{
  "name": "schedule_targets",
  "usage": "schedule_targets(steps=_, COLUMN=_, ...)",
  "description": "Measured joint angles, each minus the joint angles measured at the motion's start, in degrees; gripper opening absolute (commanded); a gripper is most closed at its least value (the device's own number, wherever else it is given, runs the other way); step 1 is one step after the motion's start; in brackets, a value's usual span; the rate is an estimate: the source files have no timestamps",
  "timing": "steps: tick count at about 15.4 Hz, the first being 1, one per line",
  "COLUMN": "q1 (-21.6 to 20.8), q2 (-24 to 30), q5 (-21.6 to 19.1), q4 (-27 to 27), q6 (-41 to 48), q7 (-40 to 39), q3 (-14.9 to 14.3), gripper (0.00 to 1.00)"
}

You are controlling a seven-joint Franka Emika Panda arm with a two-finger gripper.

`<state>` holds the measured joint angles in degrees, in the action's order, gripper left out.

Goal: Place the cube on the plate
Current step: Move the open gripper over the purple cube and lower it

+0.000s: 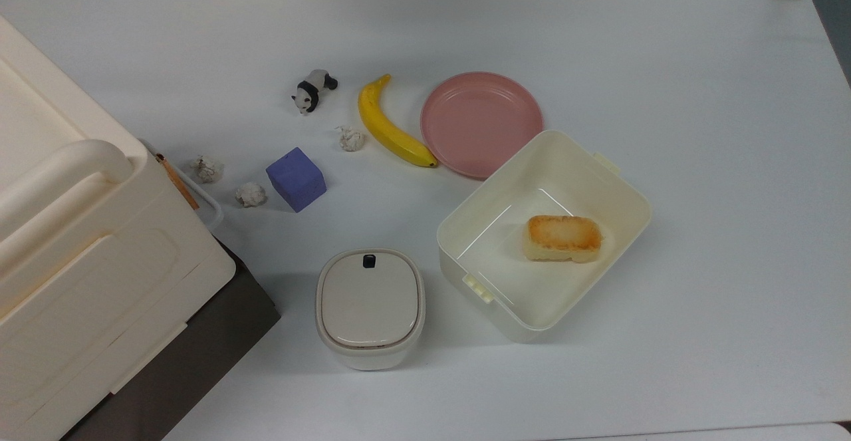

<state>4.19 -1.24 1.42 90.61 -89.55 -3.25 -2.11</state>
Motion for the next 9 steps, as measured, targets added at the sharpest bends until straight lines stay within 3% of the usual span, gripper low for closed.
schedule_targets(steps=6, q1=0.00, q2=-4.03, q5=2.22, q4=-0.03, q6=-3.95, q7=0.00, q3=0.17, gripper=1.00)
schedule_targets(steps=9, q1=-0.08, q2=-6.10, q5=5.97, q4=0.21, q6=-7.34, q7=-0.01, q3=0.22, gripper=1.00)
